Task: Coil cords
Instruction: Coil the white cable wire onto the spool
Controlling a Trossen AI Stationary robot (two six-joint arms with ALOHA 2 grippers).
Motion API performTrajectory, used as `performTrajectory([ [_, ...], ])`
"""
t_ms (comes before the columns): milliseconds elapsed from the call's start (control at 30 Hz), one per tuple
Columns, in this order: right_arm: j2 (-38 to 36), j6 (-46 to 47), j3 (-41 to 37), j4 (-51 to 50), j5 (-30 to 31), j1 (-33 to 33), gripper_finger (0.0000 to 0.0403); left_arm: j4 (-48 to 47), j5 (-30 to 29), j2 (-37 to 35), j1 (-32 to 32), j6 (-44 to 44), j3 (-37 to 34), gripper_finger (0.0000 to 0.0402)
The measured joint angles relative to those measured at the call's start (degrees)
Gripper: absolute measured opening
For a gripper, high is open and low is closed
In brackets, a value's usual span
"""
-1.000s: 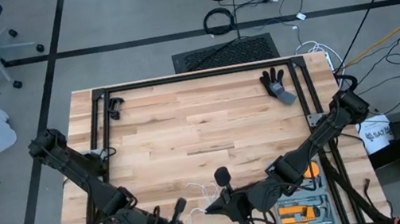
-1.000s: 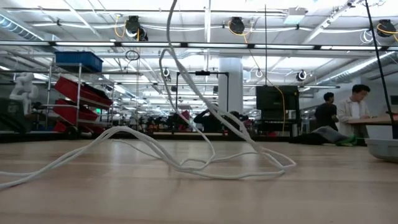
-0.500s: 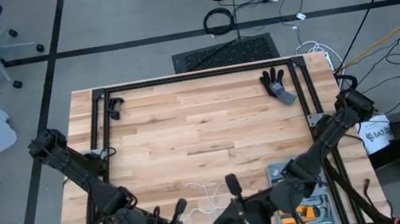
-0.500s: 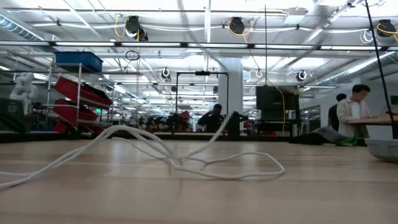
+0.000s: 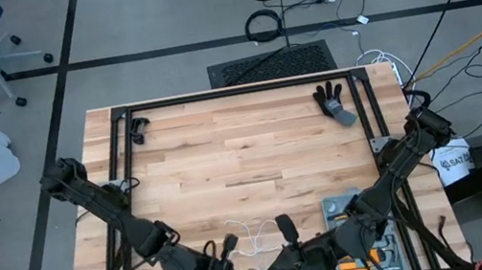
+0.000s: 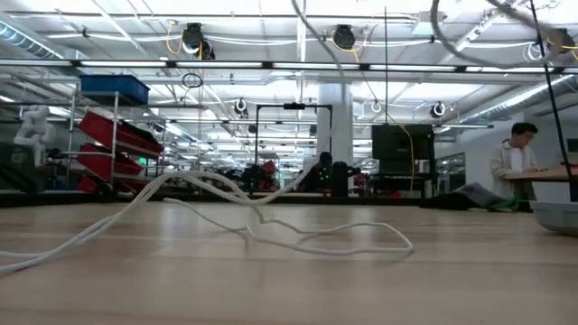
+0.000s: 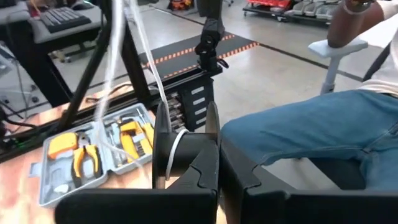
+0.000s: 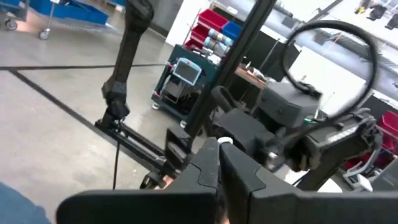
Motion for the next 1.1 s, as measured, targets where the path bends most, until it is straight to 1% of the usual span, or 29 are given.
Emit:
performTrajectory([
  [267, 0.3, 2.9, 0.1, -4.3, 0.1, -1.8, 0.0000, 3.7, 4.9, 1.6, 1.9, 0.0, 0.0, 0.0002],
  [467, 0.3, 6.0, 0.1, -7.6, -0.5, -2.7, 0.0000, 4.7, 5.6, 1.6, 2.1, 0.4, 0.0, 0.0002],
  [667, 0.3, 8.1, 0.1, -8.7, -4.3, -3.1, 0.0000, 7.5, 5.6, 1.6, 2.2, 2.0, 0.0, 0.0002],
  [833, 0.3, 9.5, 0.1, -10.0, -5.8, -3.5, 0.0000, 9.3, 7.0, 1.6, 2.1, 3.7, 0.0, 0.0002],
  [1000, 0.4, 11.9, 0.1, -11.1, -10.5, -4.5, 0.0000, 10.9, 7.0, 1.6, 1.6, 5.7, 0.0, 0.0002],
  [1100, 0.9, 12.3, 0.1, -10.1, -12.7, -5.0, 0.0000, 11.3, 7.0, 1.6, 1.5, 7.1, 0.0, 0.0002],
])
